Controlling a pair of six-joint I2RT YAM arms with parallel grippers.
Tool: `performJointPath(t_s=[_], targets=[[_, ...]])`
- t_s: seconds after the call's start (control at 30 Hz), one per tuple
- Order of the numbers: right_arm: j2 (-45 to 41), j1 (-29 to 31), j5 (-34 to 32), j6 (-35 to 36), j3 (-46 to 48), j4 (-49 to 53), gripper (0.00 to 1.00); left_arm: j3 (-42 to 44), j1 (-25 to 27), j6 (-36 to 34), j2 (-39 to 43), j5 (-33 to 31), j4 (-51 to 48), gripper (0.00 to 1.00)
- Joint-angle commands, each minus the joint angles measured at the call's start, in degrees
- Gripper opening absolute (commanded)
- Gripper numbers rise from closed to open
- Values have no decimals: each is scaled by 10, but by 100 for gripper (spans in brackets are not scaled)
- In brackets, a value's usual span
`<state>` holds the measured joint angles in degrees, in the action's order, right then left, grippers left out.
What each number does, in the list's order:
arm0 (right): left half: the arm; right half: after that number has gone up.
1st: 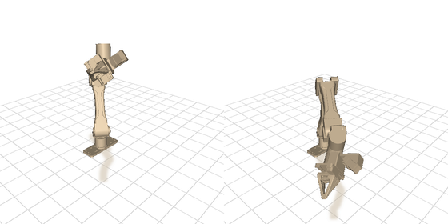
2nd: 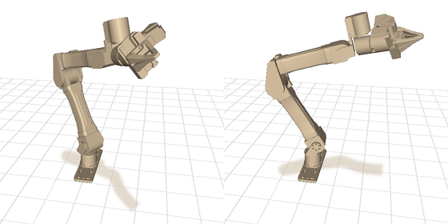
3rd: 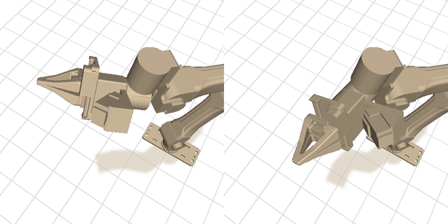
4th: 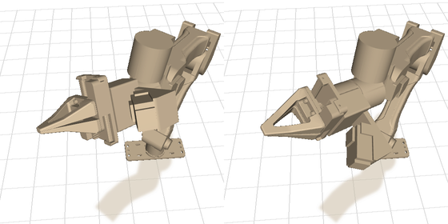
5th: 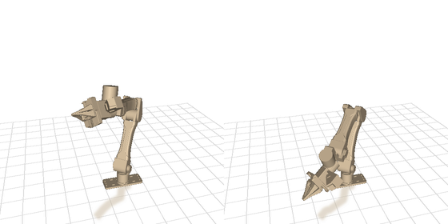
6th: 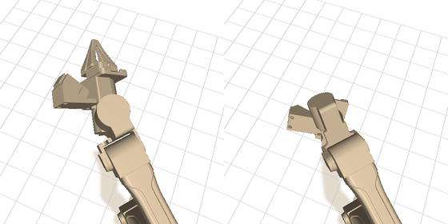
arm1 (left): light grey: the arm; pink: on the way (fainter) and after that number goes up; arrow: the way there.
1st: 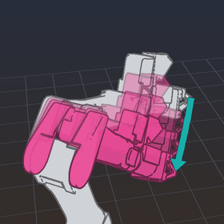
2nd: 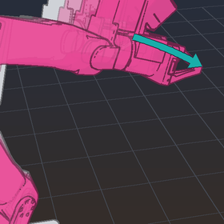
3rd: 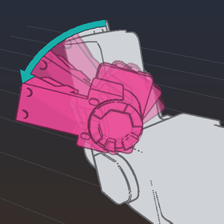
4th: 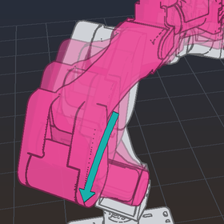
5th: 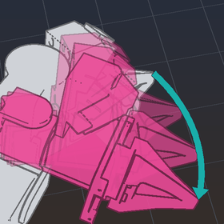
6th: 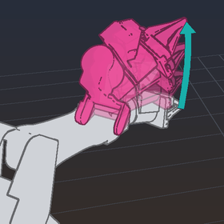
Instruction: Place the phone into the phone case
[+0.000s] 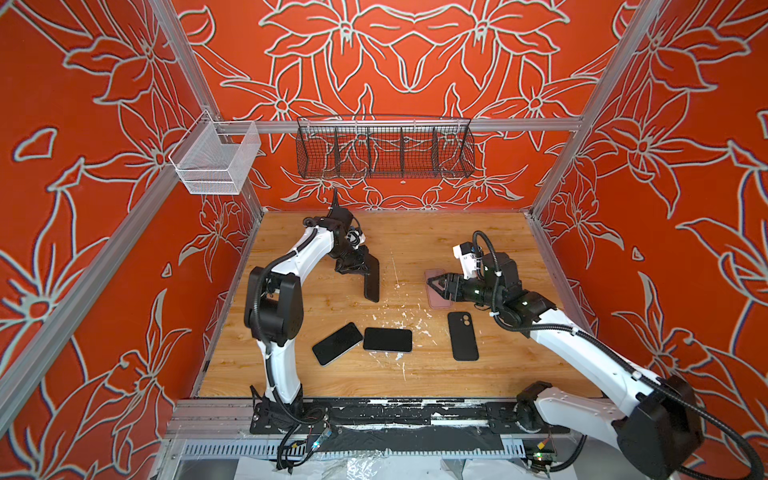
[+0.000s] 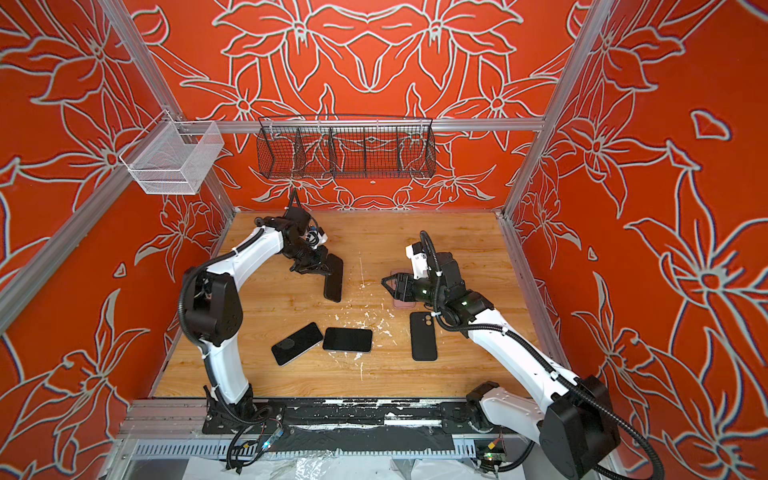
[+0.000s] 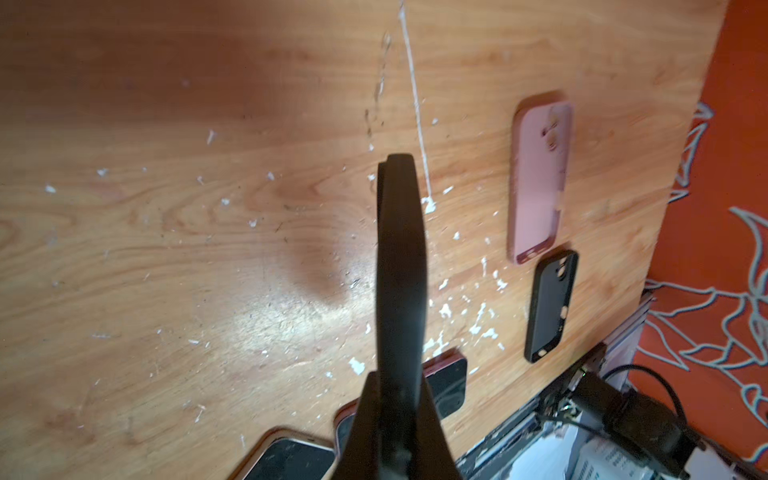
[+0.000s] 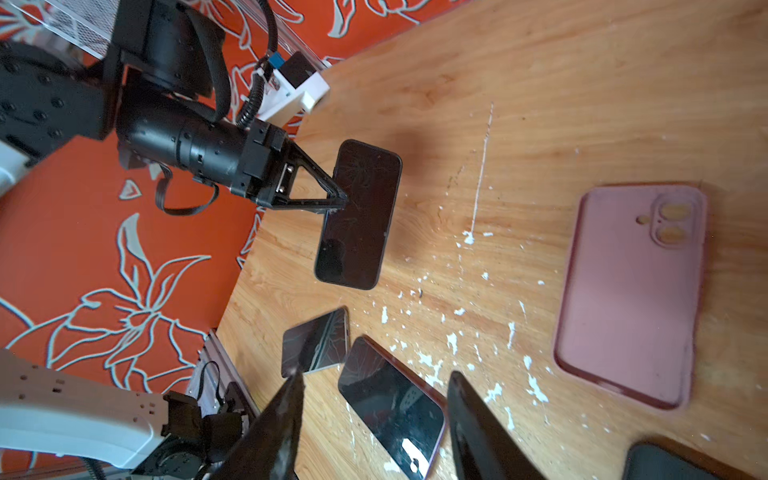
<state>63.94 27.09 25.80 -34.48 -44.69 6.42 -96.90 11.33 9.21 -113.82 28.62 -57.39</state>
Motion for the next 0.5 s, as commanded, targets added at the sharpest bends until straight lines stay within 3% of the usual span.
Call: performJointPath(t_s=[0.0, 0.23, 0.47], targets=[[-1, -2, 2, 4, 26, -7, 56, -54, -9, -57, -30, 20, -90, 0], [66, -3, 47, -19, 43, -63, 56, -93, -18, -64, -90, -12, -104, 0], [120, -3, 75, -19, 26, -82, 56, -85, -44, -63, -108, 0, -72, 3]])
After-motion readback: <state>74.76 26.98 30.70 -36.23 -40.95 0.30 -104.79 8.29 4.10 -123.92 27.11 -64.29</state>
